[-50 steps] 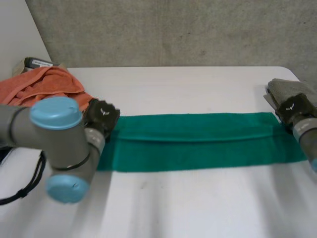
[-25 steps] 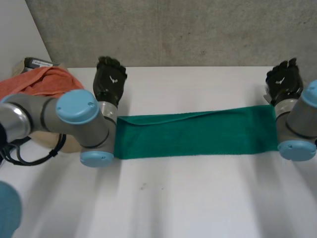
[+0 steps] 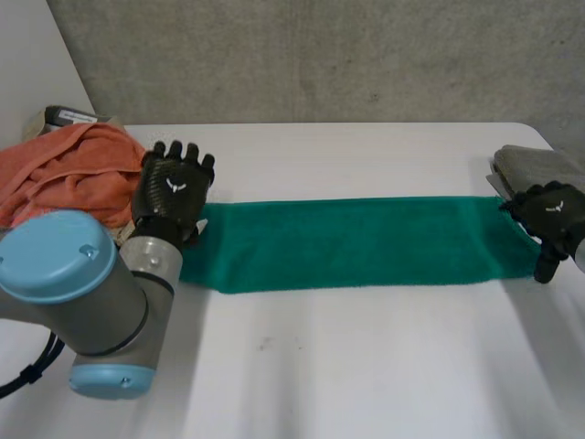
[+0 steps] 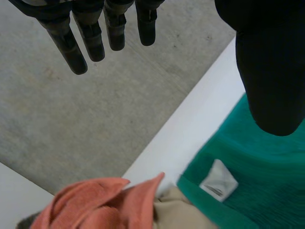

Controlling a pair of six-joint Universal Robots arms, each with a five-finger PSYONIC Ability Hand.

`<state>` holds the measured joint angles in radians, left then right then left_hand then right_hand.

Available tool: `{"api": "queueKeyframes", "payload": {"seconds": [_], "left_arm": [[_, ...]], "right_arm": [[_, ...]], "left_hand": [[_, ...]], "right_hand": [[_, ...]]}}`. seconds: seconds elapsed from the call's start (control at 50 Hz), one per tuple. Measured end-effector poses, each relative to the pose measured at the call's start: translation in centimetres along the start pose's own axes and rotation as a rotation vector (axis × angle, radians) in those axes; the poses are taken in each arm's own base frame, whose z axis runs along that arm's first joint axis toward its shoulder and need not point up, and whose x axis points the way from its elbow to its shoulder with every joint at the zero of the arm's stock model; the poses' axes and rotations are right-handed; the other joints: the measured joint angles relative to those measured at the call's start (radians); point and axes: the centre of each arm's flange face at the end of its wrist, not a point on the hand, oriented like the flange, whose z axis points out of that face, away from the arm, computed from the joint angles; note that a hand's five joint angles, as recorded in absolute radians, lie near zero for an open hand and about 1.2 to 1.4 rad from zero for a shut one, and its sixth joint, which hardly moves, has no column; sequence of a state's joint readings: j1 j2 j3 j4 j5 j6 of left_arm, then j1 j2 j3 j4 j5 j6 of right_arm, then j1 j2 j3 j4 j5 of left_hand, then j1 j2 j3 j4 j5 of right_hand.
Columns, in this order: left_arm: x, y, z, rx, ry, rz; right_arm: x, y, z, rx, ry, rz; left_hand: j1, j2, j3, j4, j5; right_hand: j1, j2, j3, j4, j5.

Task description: Fold the laundry.

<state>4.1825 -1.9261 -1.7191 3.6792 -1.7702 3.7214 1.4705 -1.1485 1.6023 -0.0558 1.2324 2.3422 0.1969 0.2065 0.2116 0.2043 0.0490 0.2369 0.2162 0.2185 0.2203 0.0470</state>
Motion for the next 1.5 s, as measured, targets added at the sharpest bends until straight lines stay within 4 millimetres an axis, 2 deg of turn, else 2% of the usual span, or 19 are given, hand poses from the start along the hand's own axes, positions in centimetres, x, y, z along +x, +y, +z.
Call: {"api": "queueKeyframes", "payload": {"seconds": [0.16, 0.24, 0.3, 0.54, 0.6, 0.66, 0.78, 0.86, 0.94, 0.96, 0.98, 1.04, 1.08, 1.14, 1.18, 1.26, 1.34, 1.38, 1.5], "left_arm": [[0.3, 0.6, -0.2, -0.016, 0.011, -0.001], [0.2, 0.3, -0.2, -0.008, 0.008, 0.000], [0.0, 0.0, -0.2, 0.002, 0.004, -0.002], [-1.7, -2.5, -0.8, 0.065, -0.040, -0.017], [-1.9, -2.7, -1.1, 0.068, -0.043, -0.018], [-2.0, -2.8, -1.4, 0.067, -0.042, -0.020], [-2.0, -2.6, -1.9, 0.061, -0.037, -0.032], [-2.0, -2.6, -2.1, 0.059, -0.035, -0.043], [-2.0, -2.6, -2.2, 0.061, -0.033, -0.047], [-1.9, -2.7, -2.2, 0.062, -0.031, -0.048], [-1.9, -2.7, -2.2, 0.062, -0.031, -0.048], [-1.5, -2.8, -2.4, 0.066, -0.019, -0.049], [-1.1, -2.9, -2.5, 0.069, -0.009, -0.050], [-0.4, -2.9, -2.5, 0.071, 0.010, -0.050], [0.2, -2.9, -2.5, 0.074, 0.026, -0.050], [1.3, -3.4, -2.3, 0.092, 0.051, -0.053], [2.0, -4.2, -1.9, 0.119, 0.060, -0.059], [2.4, -4.6, -1.5, 0.132, 0.066, -0.063], [4.7, -4.9, -0.9, 0.147, 0.110, -0.072]], "right_arm": [[-0.5, 2.9, 2.3, 0.001, 0.011, 0.003], [-0.1, 4.2, 3.7, -0.009, 0.040, 0.001], [1.1, 5.1, 4.2, -0.034, 0.082, 0.004], [8.9, 6.6, 2.6, -0.179, 0.366, -0.159], [9.3, 6.4, 2.5, -0.184, 0.381, -0.189], [8.6, 4.0, 2.5, -0.123, 0.393, -0.272], [2.5, -3.8, 2.3, 0.152, 0.335, -0.301], [-4.7, -9.7, 0.6, 0.402, 0.208, -0.298], [-12.1, -13.2, -1.7, 0.586, 0.035, -0.319], [-15.5, -14.1, -2.9, 0.653, -0.048, -0.334], [-15.5, -14.1, -2.9, 0.653, -0.048, -0.334], [-22.9, -14.4, -5.2, 0.755, -0.235, -0.370], [-25.9, -13.8, -5.9, 0.770, -0.312, -0.384], [-28.6, -12.6, -6.4, 0.756, -0.384, -0.393], [-29.1, -12.1, -6.5, 0.738, -0.399, -0.386], [-27.0, -12.5, -6.8, 0.697, -0.361, -0.315], [-20.7, -13.1, -6.1, 0.613, -0.267, -0.146], [-17.1, -12.4, -5.7, 0.534, -0.231, -0.033], [-12.2, -8.1, -4.4, 0.285, -0.196, 0.148]], "left_hand": [[0.000, 0.000, 0.000, 0.000, 0.000], [0.000, 0.000, 0.000, 0.000, 0.000], [0.000, 0.000, 0.000, 0.000, 0.000], [0.000, 0.000, 0.000, 0.000, 0.000], [0.000, 0.000, 0.000, 0.000, 0.000], [0.000, 0.000, 0.000, 0.000, 0.000], [0.000, 0.000, 0.000, 0.000, 0.000], [0.000, 0.000, 0.000, 0.000, 0.000], [0.000, 0.000, 0.000, 0.000, 0.000], [0.000, 0.000, 0.000, 0.000, 0.000], [0.000, 0.000, 0.000, 0.000, 0.000], [0.000, 0.000, 0.000, 0.000, 0.000], [0.000, 0.000, 0.000, 0.000, 0.000], [0.000, 0.000, 0.000, 0.000, 0.000], [0.000, 0.000, 0.000, 0.000, 0.000], [0.000, 0.000, 0.000, 0.000, 0.000], [0.000, 0.000, 0.000, 0.000, 0.000], [0.000, 0.000, 0.000, 0.000, 0.000], [0.000, 0.000, 0.000, 0.000, 0.000]], "right_hand": [[0.056, 0.082, 0.073, 0.069, 0.074], [0.790, 0.827, 0.790, 0.784, 0.788], [0.876, 0.955, 0.961, 0.960, 0.934], [0.876, 0.955, 0.976, 0.980, 0.936], [0.876, 0.955, 0.976, 0.980, 0.936], [0.876, 0.955, 0.976, 0.981, 0.941], [0.876, 0.955, 0.977, 0.981, 0.944], [0.876, 0.955, 0.977, 0.981, 0.944], [0.876, 0.955, 0.977, 0.982, 0.948], [0.876, 0.955, 0.977, 0.982, 0.948], [0.876, 0.955, 0.977, 0.982, 0.948], [0.876, 0.955, 0.977, 0.983, 0.948], [0.814, 0.851, 0.873, 0.873, 0.853], [0.321, 0.340, 0.363, 0.364, 0.345], [0.058, 0.076, 0.093, 0.103, 0.075], [-0.001, 0.000, -0.001, -0.001, -0.001], [-0.001, 0.000, -0.001, -0.002, -0.001], [-0.001, 0.000, -0.001, -0.002, -0.001], [-0.001, 0.000, -0.001, -0.002, -0.001]]}}
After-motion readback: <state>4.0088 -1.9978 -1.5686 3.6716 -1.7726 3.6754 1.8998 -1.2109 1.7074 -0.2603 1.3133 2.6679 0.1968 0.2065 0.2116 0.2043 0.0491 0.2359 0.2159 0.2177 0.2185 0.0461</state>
